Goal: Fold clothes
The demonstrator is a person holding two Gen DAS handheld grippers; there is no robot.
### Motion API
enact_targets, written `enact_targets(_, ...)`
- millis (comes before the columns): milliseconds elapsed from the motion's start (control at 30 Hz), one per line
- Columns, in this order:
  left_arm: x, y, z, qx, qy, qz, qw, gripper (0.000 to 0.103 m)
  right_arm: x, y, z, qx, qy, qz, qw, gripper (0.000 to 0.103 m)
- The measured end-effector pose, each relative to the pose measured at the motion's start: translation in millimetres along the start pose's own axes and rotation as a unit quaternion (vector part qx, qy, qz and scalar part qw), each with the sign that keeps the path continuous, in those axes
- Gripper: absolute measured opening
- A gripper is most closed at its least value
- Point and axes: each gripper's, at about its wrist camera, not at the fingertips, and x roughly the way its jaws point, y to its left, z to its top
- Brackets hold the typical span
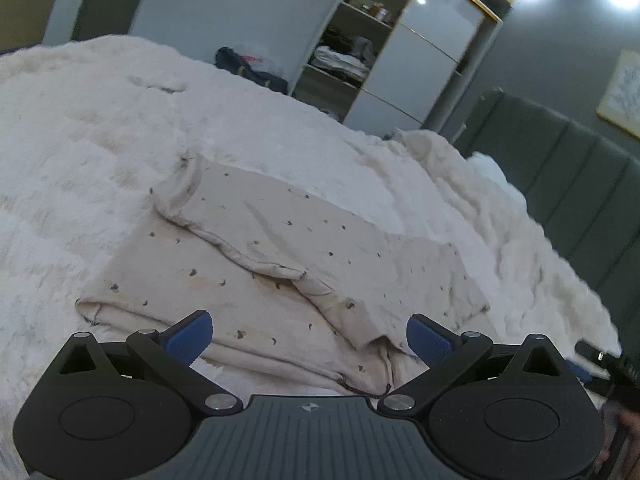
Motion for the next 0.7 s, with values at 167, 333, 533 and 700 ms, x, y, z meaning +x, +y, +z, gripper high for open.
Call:
enact_targets(167, -2.6, 5.2, -0.1, -0.017, -0.003, -0.004, 0.9998, 0.102, 1.4, 2.0, -0.3, -0.003, 0.003, 0.000, 1.000, 0.096)
enact_targets(333, -1.4, 3.3, 0.5, -0.013, 0.004, -0.004, 0.9999, 0.102, 1.7, 2.4, -0.9, -0.002, 0.004, -0.002, 1.000, 0.097)
enact_targets(533, -0.9, 5.9, 1.2, -0.022, 0.004, -0.007, 0.9997, 0.102, 1.7, 3.6, -1.3, -0.004, 0.006, -0.004, 1.000, 0.097)
enact_targets(700, -0.4, 5.6, 1.2, -0.022, 0.005, -0.006, 0.9997, 0.102, 2.3, 4.0, -0.7, -0.001, 0.006, -0.004, 1.000, 0.097)
